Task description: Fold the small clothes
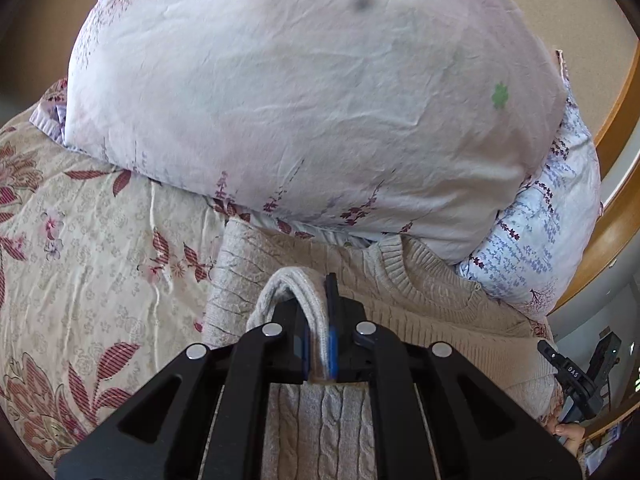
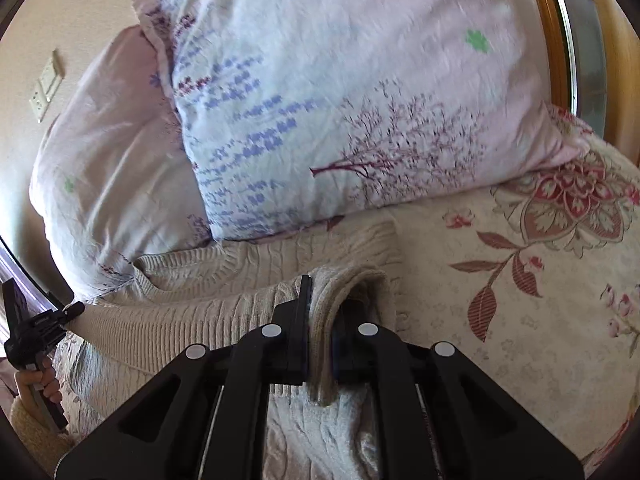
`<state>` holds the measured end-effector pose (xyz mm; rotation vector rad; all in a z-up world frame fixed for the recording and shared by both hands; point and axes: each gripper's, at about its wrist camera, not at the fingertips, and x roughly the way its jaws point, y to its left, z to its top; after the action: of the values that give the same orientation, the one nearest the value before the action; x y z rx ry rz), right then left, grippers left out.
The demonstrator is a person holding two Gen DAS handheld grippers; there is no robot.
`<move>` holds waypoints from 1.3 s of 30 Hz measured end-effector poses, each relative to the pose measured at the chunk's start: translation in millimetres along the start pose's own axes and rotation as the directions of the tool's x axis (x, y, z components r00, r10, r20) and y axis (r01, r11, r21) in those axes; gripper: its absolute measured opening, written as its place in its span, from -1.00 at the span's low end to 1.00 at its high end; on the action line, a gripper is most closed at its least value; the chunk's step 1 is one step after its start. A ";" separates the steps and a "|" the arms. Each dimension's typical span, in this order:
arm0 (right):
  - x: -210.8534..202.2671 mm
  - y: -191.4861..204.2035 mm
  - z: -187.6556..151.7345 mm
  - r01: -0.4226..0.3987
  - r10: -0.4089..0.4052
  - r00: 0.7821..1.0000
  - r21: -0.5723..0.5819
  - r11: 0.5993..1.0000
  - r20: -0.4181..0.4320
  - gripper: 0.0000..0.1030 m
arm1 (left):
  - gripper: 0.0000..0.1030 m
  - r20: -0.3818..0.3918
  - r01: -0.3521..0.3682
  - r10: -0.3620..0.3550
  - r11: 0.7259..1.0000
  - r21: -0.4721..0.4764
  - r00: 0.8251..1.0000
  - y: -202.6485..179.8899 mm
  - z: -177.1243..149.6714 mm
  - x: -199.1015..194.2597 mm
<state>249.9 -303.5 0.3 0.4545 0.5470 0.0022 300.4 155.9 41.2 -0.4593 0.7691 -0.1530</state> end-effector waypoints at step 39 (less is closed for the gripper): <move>-42.3 -31.8 -25.3 -0.007 0.007 0.995 -0.004 1.000 -0.099 -0.38 | -0.10 -0.078 -0.096 0.115 0.971 0.217 0.990 18.6 -41.3 -31.3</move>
<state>197.3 -326.7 -11.0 0.4537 0.6425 0.0330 248.5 167.6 26.8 -0.2086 0.8538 -0.1558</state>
